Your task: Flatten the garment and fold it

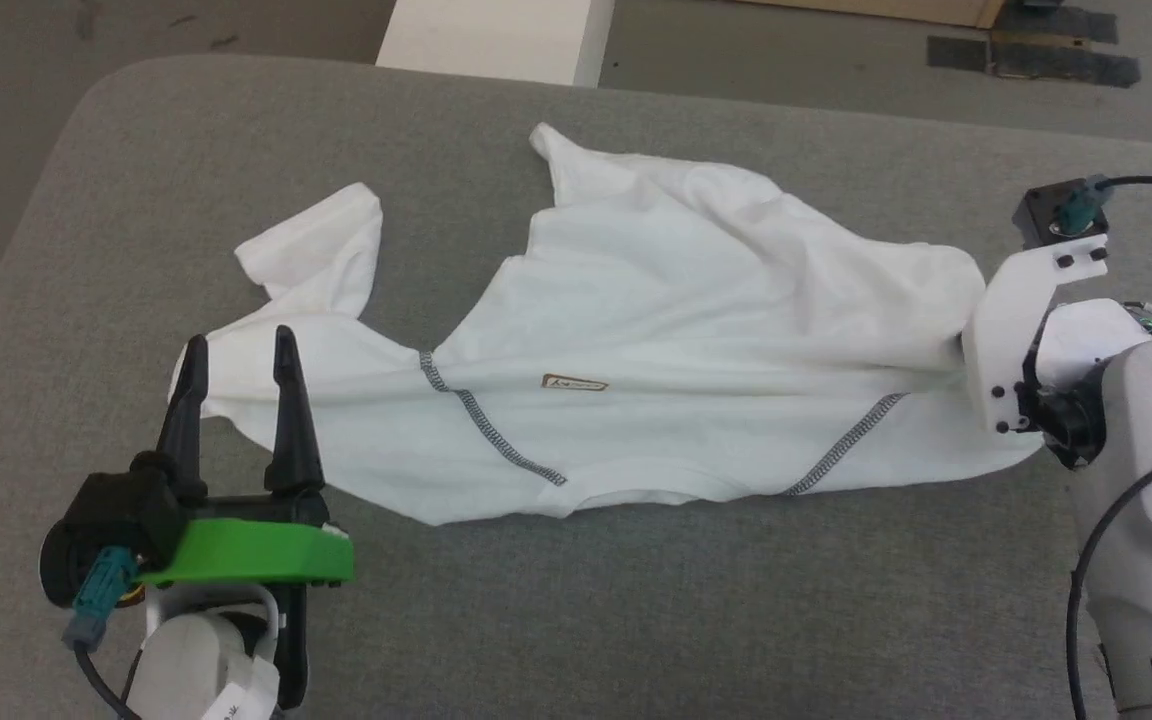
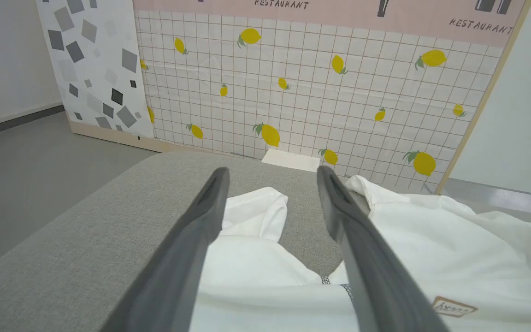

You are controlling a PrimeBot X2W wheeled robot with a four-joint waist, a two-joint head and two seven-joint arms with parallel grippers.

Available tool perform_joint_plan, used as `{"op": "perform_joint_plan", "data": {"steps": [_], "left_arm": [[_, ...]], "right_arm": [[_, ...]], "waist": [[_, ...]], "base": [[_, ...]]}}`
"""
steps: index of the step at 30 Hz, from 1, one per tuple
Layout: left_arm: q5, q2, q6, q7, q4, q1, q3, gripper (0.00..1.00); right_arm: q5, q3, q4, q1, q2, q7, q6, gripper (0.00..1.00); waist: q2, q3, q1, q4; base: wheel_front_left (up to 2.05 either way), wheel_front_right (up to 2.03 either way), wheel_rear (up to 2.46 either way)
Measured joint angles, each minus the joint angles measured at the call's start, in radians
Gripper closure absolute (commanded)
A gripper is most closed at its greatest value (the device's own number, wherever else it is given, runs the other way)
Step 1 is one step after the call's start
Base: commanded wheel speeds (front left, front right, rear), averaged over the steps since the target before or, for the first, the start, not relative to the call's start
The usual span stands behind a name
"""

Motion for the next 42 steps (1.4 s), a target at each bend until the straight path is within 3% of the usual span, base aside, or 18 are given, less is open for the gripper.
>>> {"op": "perform_joint_plan", "data": {"steps": [6,7,8,9,16,20,25,31,32,33,37,42], "left_arm": [[0.002,-0.024,-0.03,0.0,0.016,-0.028,0.008,0.0],[0.002,-0.026,-0.033,0.0,0.019,-0.03,0.008,0.0],[0.002,-0.026,-0.037,0.0,0.023,-0.031,0.008,0.0],[0.002,-0.027,-0.038,0.0,0.027,-0.032,0.008,0.0],[-0.005,-0.03,-0.047,0.0,0.035,-0.051,-0.005,0.0],[-0.031,-0.031,-0.047,0.0,0.035,-0.073,-0.027,0.0],[-0.043,-0.032,-0.046,0.0,0.039,-0.086,-0.049,0.0],[-0.053,-0.033,-0.045,0.0,0.042,-0.092,-0.056,0.0],[-0.054,-0.033,-0.044,0.0,0.043,-0.092,-0.057,0.0],[-0.055,-0.033,-0.043,0.0,0.044,-0.092,-0.059,0.0],[-0.056,-0.033,-0.037,0.0,0.054,-0.092,-0.059,0.0],[-0.051,-0.033,-0.036,0.0,0.068,-0.088,-0.055,0.0]], "right_arm": [[0.028,0.054,0.058,-0.027,-0.013,0.03,0.0,0.0],[0.034,0.056,0.062,-0.039,-0.023,0.049,0.0,0.35],[0.042,0.059,0.062,-0.052,-0.032,0.061,0.0,0.78],[0.049,0.062,0.061,-0.064,-0.041,0.063,0.0,1.0],[0.05,0.013,0.07,-0.168,-0.042,0.016,0.0,1.0],[-0.008,-0.017,0.07,-0.31,-0.028,-0.044,0.0,1.0],[-0.084,0.023,0.1,-0.472,-0.01,-0.126,0.0,1.0],[-0.164,0.022,0.185,-0.569,0.007,-0.179,0.0,0.99],[-0.173,0.016,0.205,-0.572,0.013,-0.179,0.0,0.05],[-0.174,0.01,0.218,-0.572,0.018,-0.181,0.0,0.0],[-0.175,-0.003,0.25,-0.573,0.024,-0.264,0.0,0.0],[-0.102,-0.002,0.249,-0.558,0.032,-0.454,0.0,0.0]], "waist": [[0.0,0.062,0.0,0.05],[0.0,0.071,0.0,0.058],[0.0,0.078,0.0,0.066],[-0.0001,0.086,0.0,0.073],[0.0,0.124,0.0,0.096],[0.0,0.145,0.0001,0.109],[0.0,0.175,0.0001,0.13],[-0.0001,0.204,0.0001,0.154],[0.0,0.207,0.0001,0.157],[-0.0001,0.209,0.0001,0.16],[-0.0001,0.198,0.0002,0.163],[-0.0001,0.155,0.0002,0.154]], "base": [[0.0,0.0,0.0],[0.0,0.0,0.0],[0.0,0.0,0.0],[0.0,0.0,0.0],[0.0,0.0,0.0],[0.0,0.0,0.0],[0.0,0.0,0.0],[0.0,0.0,0.0],[0.0,0.0,0.0],[0.0,0.0,0.0],[0.0,0.0,0.0],[0.0,0.0,0.0]]}}
